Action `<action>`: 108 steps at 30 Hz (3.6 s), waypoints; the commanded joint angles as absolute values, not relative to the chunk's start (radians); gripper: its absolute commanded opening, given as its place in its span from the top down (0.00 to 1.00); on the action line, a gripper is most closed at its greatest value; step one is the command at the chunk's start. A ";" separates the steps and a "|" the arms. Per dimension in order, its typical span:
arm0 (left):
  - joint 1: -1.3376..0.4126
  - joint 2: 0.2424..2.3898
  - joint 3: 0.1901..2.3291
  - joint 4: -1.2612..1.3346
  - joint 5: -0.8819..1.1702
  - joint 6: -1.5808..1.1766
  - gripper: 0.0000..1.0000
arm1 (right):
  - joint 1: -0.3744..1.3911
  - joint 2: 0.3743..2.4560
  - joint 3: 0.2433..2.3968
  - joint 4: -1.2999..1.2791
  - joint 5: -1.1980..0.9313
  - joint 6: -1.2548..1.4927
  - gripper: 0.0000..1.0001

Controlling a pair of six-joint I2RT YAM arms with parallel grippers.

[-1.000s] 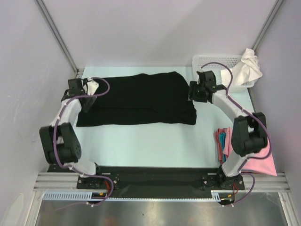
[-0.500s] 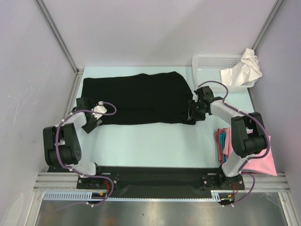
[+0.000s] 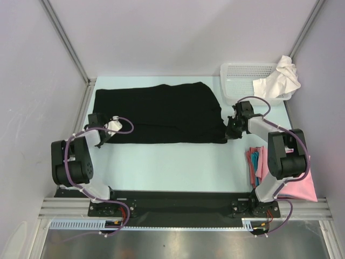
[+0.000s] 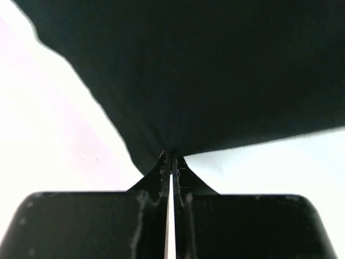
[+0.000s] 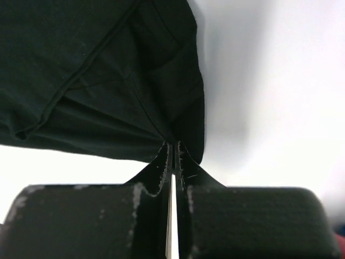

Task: Fold and stack the t-shirts
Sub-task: Fold the tshirt

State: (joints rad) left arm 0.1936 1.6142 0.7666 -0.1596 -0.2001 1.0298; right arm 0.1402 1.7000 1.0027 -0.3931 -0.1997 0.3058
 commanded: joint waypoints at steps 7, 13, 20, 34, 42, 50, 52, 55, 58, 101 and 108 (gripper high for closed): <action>0.235 1.365 0.750 -0.391 -0.081 1.080 1.00 | 0.133 1.511 0.959 -0.641 -0.166 0.325 1.00; 0.245 1.338 0.739 -0.645 -0.068 1.126 1.00 | 0.133 1.387 0.937 -0.822 -0.120 0.356 1.00; 0.244 1.367 0.802 -0.811 -0.031 1.121 0.37 | 0.133 1.348 0.905 -0.833 -0.087 0.347 0.61; 0.359 1.512 1.108 -0.620 0.134 0.868 0.22 | 0.609 1.650 1.334 -0.606 0.075 0.210 0.52; 0.357 1.677 1.135 -0.451 0.038 0.700 0.20 | 0.739 1.893 1.454 -0.635 0.130 0.167 0.52; 0.356 1.680 1.060 -0.426 0.015 0.640 0.18 | 0.764 1.968 1.473 -0.578 0.066 0.163 0.50; 0.357 1.677 1.045 -0.422 0.012 0.634 0.17 | 0.765 1.999 1.482 -0.578 0.081 0.158 0.50; 0.356 1.674 1.022 -0.413 0.008 0.623 0.16 | 0.767 2.052 1.520 -0.592 0.129 0.150 0.63; 0.357 1.664 1.015 -0.416 0.012 0.617 0.16 | 0.765 2.086 1.577 -0.630 0.179 0.147 0.82; 0.356 1.620 0.997 -0.428 0.003 0.661 0.12 | 0.790 2.020 1.612 -0.773 0.210 0.124 0.69; 0.357 1.621 0.983 -0.425 0.003 0.661 0.12 | 0.798 1.982 1.585 -0.710 0.192 0.117 0.58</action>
State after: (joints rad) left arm 0.3550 1.6642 0.9905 -0.4347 0.0029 0.6518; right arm 0.7914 2.0369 1.5932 -0.7467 0.1978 0.1272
